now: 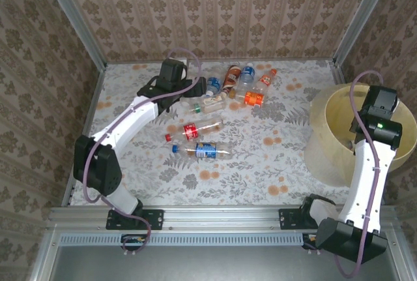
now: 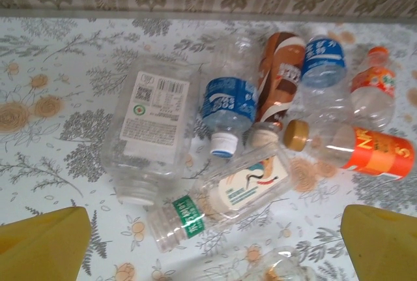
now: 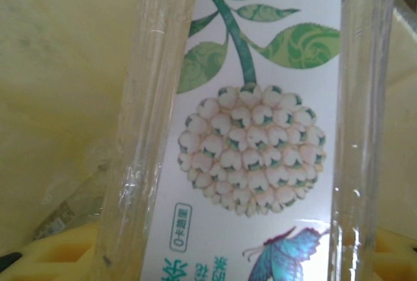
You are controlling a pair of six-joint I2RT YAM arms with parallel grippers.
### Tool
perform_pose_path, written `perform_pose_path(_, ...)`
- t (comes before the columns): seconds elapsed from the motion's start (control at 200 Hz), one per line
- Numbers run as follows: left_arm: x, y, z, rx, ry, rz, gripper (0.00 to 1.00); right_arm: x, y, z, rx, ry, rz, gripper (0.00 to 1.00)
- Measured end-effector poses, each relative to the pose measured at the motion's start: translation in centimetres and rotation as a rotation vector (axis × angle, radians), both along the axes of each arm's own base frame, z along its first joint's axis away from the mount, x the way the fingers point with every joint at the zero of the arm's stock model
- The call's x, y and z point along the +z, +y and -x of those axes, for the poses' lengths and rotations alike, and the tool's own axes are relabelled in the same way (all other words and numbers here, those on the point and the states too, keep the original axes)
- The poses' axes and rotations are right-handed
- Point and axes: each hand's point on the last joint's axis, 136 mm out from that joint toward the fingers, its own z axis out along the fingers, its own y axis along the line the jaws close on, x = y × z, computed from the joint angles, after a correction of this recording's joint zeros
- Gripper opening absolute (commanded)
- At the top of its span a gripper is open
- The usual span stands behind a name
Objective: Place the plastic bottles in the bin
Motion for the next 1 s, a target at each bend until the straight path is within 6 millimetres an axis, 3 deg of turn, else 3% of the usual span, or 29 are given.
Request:
perform_pose_path(0.13, -2.5, 0.7, -0.4, 0.001, 0.052, -0.053, 1.0, -0.8, -1.0, 0.3, -0.043, 0.029, -0.002, 0.64)
perform_pose_path(0.37, -5.7, 1.1, -0.8, -0.007, 0.117, -0.11, 1.0, -1.4, -1.6, 1.0, -0.076, 0.063, 0.011, 0.78)
perform_pose_path(0.645, -6.4, 0.9, -0.8, -0.054, 0.122, -0.153, 1.0, -1.3, -1.4, 0.9, -0.075, 0.044, 0.002, 0.9)
perform_pose_path(0.82, -6.4, 0.6, -0.7, -0.09, 0.116, -0.162, 1.0, 0.3, -0.3, 0.1, -0.035, -0.086, -0.024, 0.94)
perform_pose_path(1.0, -6.3, 0.3, -0.7, -0.116, 0.109, -0.163, 1.0, 3.7, 1.7, -1.0, 0.034, -0.311, -0.024, 0.97)
